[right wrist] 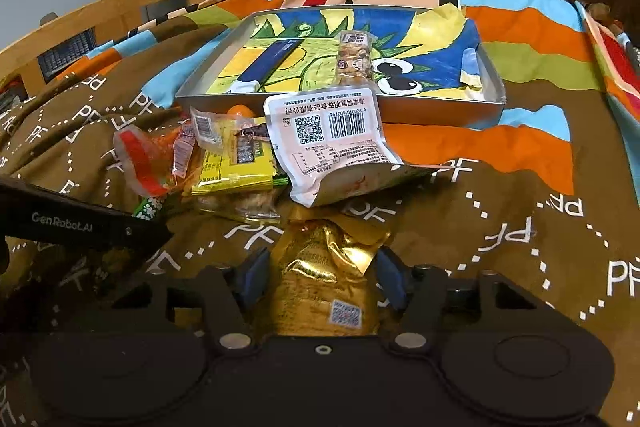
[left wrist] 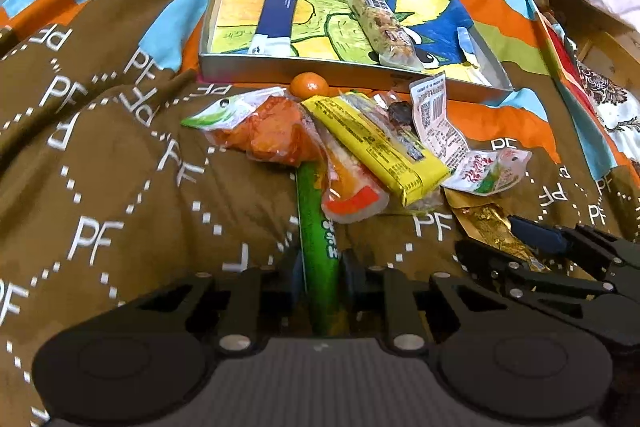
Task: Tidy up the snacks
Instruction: 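Grasp the green stick snack with the left tool while the right tool grasps the gold foil packet, then carry the green stick and gold packet into the tray and release both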
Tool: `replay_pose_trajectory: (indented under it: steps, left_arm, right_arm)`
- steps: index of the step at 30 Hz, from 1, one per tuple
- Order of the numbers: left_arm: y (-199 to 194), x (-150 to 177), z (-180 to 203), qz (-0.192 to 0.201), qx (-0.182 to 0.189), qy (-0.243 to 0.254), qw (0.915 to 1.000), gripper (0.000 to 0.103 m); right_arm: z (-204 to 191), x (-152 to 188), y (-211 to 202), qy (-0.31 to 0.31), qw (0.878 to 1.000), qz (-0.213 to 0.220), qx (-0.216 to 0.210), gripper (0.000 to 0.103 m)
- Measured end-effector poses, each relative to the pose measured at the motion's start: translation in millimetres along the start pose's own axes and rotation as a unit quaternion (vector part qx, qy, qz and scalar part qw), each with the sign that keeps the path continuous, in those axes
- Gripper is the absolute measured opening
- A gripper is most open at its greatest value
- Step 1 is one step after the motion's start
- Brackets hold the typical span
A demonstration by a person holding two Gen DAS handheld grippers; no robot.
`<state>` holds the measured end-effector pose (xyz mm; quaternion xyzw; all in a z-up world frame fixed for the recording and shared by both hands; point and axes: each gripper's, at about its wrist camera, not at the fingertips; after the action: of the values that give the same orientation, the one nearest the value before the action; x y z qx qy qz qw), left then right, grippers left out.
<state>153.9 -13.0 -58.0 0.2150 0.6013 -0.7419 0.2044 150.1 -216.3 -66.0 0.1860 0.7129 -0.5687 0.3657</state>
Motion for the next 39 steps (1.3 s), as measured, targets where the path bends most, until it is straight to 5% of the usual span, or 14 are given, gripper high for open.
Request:
replay_pose_trajectory:
  steps: [5,16,23,39]
  left_arm:
    - [-13,8,-1,-0.002,0.010,-0.004,0.9999,0.021]
    - [-33,28,-15,-0.015,0.078,-0.066,0.9946,0.021]
    - [-41,41,-17,-0.022,0.156,-0.073,0.9848,0.019]
    - [-55,33,-24,0.009,0.205,-0.117,0.9717,0.019]
  right_arm:
    - [-3,5,-12,-0.002,1.000,-0.002,-0.003,0.049]
    - [-13,10,-41,0.006,0.999,0.010,-0.035,0.047]
    - [-19,10,-59,-0.014,0.999,0.042,-0.025,0.047]
    - [-17,-3,-73,-0.033,0.995,0.096,-0.017,0.047]
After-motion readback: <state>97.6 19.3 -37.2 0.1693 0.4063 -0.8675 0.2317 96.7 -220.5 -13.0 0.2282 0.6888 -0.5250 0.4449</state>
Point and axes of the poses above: each gripper's, at about its wrist camera, not at the fingertips, and y roughly the way its jaws point, z to its right, x to its underside, and after that the axes turned 1 degree about z, right-handed
